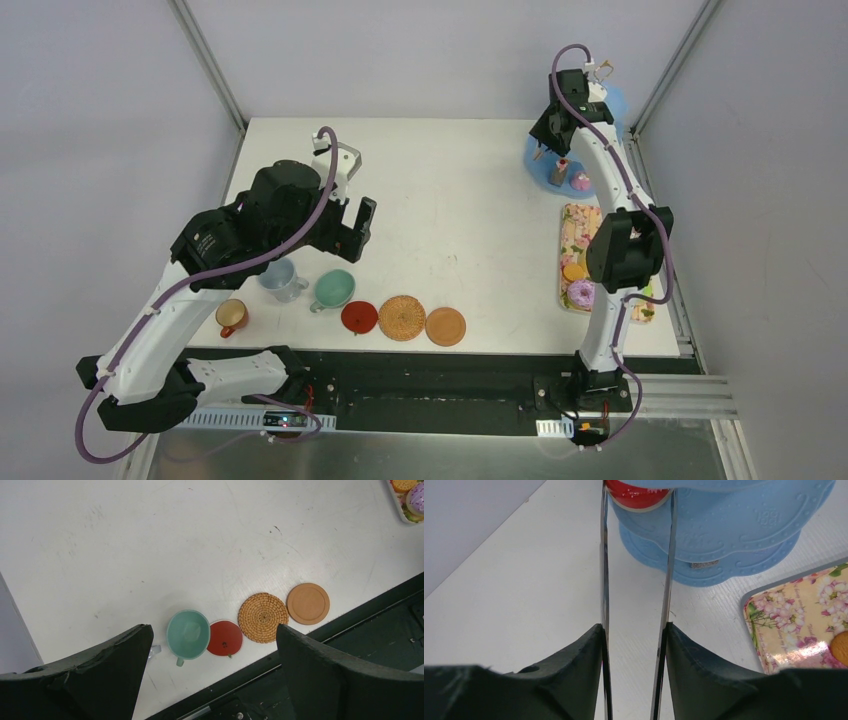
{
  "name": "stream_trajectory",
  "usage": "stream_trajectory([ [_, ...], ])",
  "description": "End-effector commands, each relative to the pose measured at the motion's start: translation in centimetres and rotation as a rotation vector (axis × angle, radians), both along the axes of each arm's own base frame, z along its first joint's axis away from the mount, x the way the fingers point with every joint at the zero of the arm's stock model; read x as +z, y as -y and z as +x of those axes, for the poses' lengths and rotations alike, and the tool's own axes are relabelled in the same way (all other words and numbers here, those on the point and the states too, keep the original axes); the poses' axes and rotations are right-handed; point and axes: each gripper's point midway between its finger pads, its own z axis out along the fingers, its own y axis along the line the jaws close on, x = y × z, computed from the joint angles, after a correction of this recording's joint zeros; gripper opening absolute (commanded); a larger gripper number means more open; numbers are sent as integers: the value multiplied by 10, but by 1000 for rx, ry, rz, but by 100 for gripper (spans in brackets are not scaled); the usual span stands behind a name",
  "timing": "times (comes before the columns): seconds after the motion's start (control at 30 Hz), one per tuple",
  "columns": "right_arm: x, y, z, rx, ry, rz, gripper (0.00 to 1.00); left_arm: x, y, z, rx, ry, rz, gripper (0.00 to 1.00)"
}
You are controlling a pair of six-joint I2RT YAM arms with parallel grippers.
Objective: Serve the afternoon tea
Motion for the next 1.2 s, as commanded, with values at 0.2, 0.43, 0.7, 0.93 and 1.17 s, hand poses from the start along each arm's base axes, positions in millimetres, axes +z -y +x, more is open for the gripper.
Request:
stream_trajectory([
  [0.2, 36, 2, 0, 4, 67, 1, 53, 5, 0, 2, -12, 30, 14, 100],
  [0.43, 44, 1, -15, 22, 62, -3, 54, 6, 1, -1, -22, 29, 0, 100],
  [0.7, 49, -2, -31, 37, 49, -10, 58, 7, 0, -6, -32, 26, -18, 100],
  [0.93, 58, -13, -52, 80, 31, 8, 57, 9, 2, -10, -48, 24, -42, 100],
  [1.17, 73, -23, -95, 123, 38, 19, 57, 12, 6, -13, -67, 23, -72, 100],
])
